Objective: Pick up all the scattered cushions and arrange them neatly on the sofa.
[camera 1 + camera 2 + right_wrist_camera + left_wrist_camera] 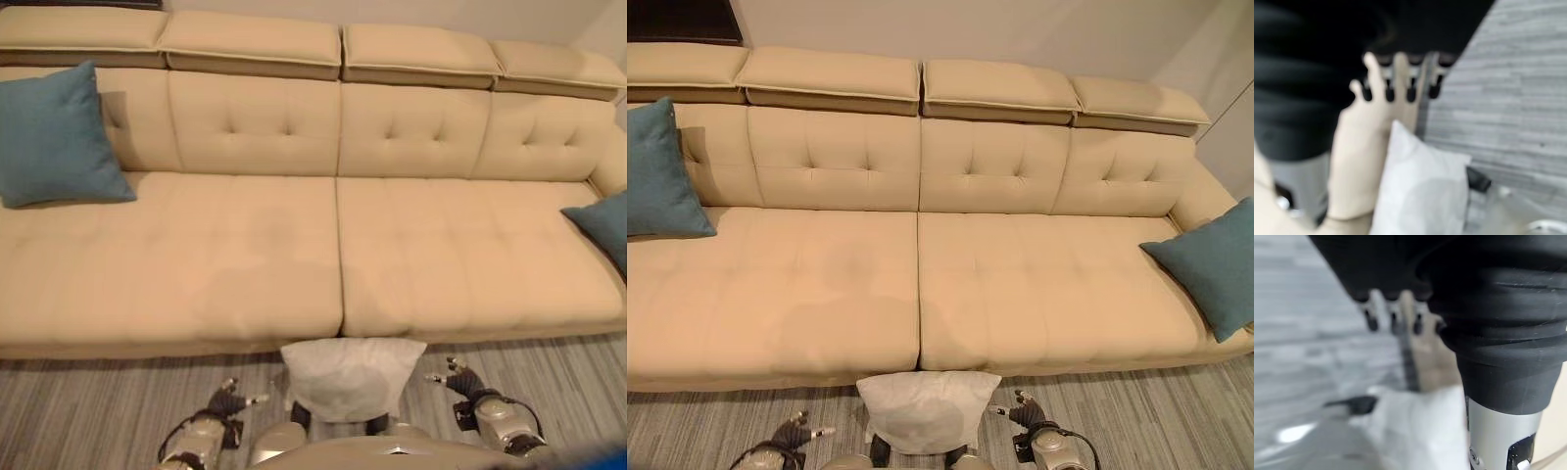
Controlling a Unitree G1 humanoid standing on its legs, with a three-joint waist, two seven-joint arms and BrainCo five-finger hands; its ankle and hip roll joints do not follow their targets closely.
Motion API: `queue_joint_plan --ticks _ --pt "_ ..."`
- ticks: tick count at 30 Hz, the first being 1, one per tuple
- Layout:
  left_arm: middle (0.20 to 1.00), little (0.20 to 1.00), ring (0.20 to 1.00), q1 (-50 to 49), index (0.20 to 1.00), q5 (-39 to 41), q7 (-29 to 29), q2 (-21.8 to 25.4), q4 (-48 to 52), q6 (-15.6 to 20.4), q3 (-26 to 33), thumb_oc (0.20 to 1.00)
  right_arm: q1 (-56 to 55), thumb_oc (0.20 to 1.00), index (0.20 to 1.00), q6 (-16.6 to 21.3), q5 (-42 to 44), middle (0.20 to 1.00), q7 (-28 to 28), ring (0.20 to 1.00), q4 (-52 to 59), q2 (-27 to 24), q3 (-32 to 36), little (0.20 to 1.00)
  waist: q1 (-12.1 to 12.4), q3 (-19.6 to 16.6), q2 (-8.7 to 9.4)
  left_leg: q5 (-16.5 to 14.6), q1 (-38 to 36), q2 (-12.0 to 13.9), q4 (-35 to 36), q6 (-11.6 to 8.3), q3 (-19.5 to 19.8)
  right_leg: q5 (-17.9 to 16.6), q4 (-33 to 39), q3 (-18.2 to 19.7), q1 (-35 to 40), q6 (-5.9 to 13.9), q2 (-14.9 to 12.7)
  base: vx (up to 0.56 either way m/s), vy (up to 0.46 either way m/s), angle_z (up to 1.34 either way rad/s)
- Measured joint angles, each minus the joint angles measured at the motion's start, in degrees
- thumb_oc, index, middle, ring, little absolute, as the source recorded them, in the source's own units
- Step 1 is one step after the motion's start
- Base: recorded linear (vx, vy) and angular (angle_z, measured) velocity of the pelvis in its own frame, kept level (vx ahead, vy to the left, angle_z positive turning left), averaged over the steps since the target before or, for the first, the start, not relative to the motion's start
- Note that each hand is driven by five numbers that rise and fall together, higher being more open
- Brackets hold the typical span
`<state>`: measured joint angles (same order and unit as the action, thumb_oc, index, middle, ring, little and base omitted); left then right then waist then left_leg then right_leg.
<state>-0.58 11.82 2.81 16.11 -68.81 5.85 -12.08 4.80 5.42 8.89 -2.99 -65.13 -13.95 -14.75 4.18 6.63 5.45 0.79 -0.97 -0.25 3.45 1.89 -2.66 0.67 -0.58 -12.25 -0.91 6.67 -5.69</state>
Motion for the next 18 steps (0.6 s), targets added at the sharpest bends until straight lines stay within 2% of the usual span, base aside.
queue_joint_plan --ticks 1,3,4,5,6,7,8,9,10,12,14,16,17,18 --pt "1.0 1.0 1.0 -0.5 1.0 0.0 0.0 -0.1 0.0 0.0 0.1 1.0 -0.6 1.0 1.0 0.0 0.0 1.0 0.0 1.0 0.0 0.0 0.0 1.0 0.1 0.0 0.06 -0.1 0.3 0.8 -0.4 -2.08 0.6 -0.3 2.5 -0.9 1.6 -0.12 1.0 -0.1 -0.185 0.3" --pt "1.0 1.0 1.0 -0.4 1.0 0.0 0.0 -0.3 0.0 0.0 0.0 1.0 -1.3 1.0 1.0 0.0 0.0 1.0 -0.1 1.0 0.0 -0.2 0.0 1.0 -0.3 -0.1 0.1 0.1 2.0 1.4 -1.2 -4.55 2.5 -0.7 3.9 -2.7 2.3 -0.82 1.9 -0.21 -0.211 0.57" --pt "1.0 1.0 1.0 0.5 1.0 0.0 0.0 -0.8 0.0 0.0 -0.2 1.0 -1.5 1.0 1.0 0.0 0.0 1.0 -0.1 1.0 -0.4 -0.6 0.1 1.0 -0.3 0.7 -1.15 1.3 3.5 2.2 -1.8 -7.12 4.8 -0.5 4.0 -3.6 2.2 -1.19 3.4 -0.22 -0.158 0.86" --pt "1.0 1.0 1.0 1.4 1.0 0.0 0.0 -1.1 0.0 -0.1 -0.2 1.0 -1.8 1.0 1.0 0.0 0.0 1.0 -0.2 1.0 -0.3 -0.7 0.1 1.0 -0.8 0.9 -1.14 2.5 5.1 2.1 -2.5 -10.35 6.0 -0.1 4.4 -4.2 2.1 -1.57 3.8 -0.2 -0.15 1.2" --pt "1.0 1.0 1.0 2.9 1.0 0.0 0.0 -1.4 0.1 0.0 -0.2 1.0 -1.8 1.0 1.0 0.0 0.0 1.0 -0.2 1.0 -0.4 -1.0 0.1 1.0 -1.8 1.0 -0.33 3.7 7.0 2.1 -3.3 -12.79 6.3 0.3 5.2 -5.3 1.8 -2.69 3.3 -0.09 -0.073 1.15" --pt "1.0 1.0 1.0 4.8 1.0 0.0 -0.2 -2.1 0.2 0.1 -0.3 1.0 -1.7 1.0 1.0 0.0 0.0 1.0 -0.5 1.0 -0.5 -1.5 0.2 1.0 -1.3 2.1 -0.47 3.4 8.4 2.0 -4.5 -11.71 2.7 -0.2 5.5 -6.7 1.1 -4.91 3.0 -0.14 -0.096 0.82" --pt "1.0 1.0 1.0 4.7 1.0 0.1 -0.3 -2.1 -0.1 -0.1 -0.2 1.0 -1.3 1.0 1.0 0.0 0.0 1.0 -0.6 1.0 -0.4 -1.6 0.1 1.0 -1.3 2.4 -0.47 1.3 8.5 2.3 -6.9 -9.32 -1.0 -1.0 5.7 -7.8 1.1 -7.22 2.6 -0.15 -0.069 0.5" --pt "1.0 1.0 1.0 4.6 1.0 0.1 -0.4 -2.1 -0.5 -0.3 -0.2 1.0 -1.2 1.0 1.0 0.2 0.0 1.0 -0.7 1.0 0.4 -2.1 0.0 1.0 -2.6 2.7 -0.5 -0.4 9.0 2.5 -11.0 -7.03 -4.2 -1.1 5.7 -9.2 1.2 -7.88 2.1 -0.1 -0.036 0.3" --pt "1.0 1.0 1.0 4.6 1.0 0.1 -0.4 -2.1 -0.5 -0.3 -0.2 1.0 -1.3 1.0 1.0 0.2 0.0 1.0 -0.7 1.0 0.6 -2.3 0.1 1.0 -3.3 2.8 -0.43 -1.3 8.8 2.5 -13.6 -6.65 -6.1 -1.1 5.5 -9.8 1.1 -8.19 1.5 -0.07 -0.012 0.39" --pt "1.0 1.0 1.0 4.5 1.0 0.0 -0.4 -2.1 -1.1 -0.3 -0.2 1.0 -1.5 1.0 1.0 0.1 0.1 1.0 -0.7 1.0 0.3 -2.6 0.1 1.0 -3.8 2.8 -0.39 -2.0 7.0 2.4 -14.8 -6.22 -7.2 -1.1 5.4 -10.2 1.2 -8.1 0.7 -0.04 0.01 0.19" --pt "1.0 1.0 1.0 4.2 1.0 0.0 -0.4 -2.3 -1.5 -0.3 -0.2 1.0 -2.6 1.0 1.0 0.0 0.1 1.0 -0.6 1.0 -0.2 -2.8 0.1 1.0 -4.7 2.5 -1.65 -2.9 3.6 2.2 -10.8 -5.0 -6.1 -1.2 4.2 -10.2 0.8 -7.48 0.8 -0.02 0.046 0.06" --pt "1.0 1.0 1.0 4.3 1.0 0.0 -0.4 -2.5 -1.9 -0.3 -0.3 1.0 -2.9 1.0 1.0 0.0 0.1 1.0 -0.5 1.0 -0.7 -2.7 0.1 1.0 -4.9 2.3 -2.07 -3.4 2.1 2.4 -7.0 -2.32 -5.7 -1.4 2.9 -9.8 -0.2 -5.98 1.2 0.0 0.083 -0.08" --pt "1.0 1.0 1.0 4.2 1.0 0.0 -0.4 -2.4 -1.9 -0.3 -0.5 1.0 -2.9 1.0 1.0 0.0 0.1 1.0 -0.5 1.0 -1.0 -2.3 0.4 1.0 -4.8 2.0 -1.44 -2.6 1.8 1.6 -5.3 -1.39 -5.6 -1.9 2.2 -9.0 -1.4 -4.7 0.7 0.0 0.091 -0.12" --pt "1.0 1.0 1.0 4.1 1.0 0.0 -0.4 -2.4 -1.9 -0.3 -1.1 1.0 -2.9 1.0 1.0 0.0 0.1 1.0 -0.5 1.0 -1.0 -2.4 0.5 1.0 -4.8 2.0 -1.31 -2.4 1.9 1.4 -5.1 -1.12 -5.9 -2.0 1.7 -8.7 -1.9 -4.45 0.4 0.0 0.059 -0.13"
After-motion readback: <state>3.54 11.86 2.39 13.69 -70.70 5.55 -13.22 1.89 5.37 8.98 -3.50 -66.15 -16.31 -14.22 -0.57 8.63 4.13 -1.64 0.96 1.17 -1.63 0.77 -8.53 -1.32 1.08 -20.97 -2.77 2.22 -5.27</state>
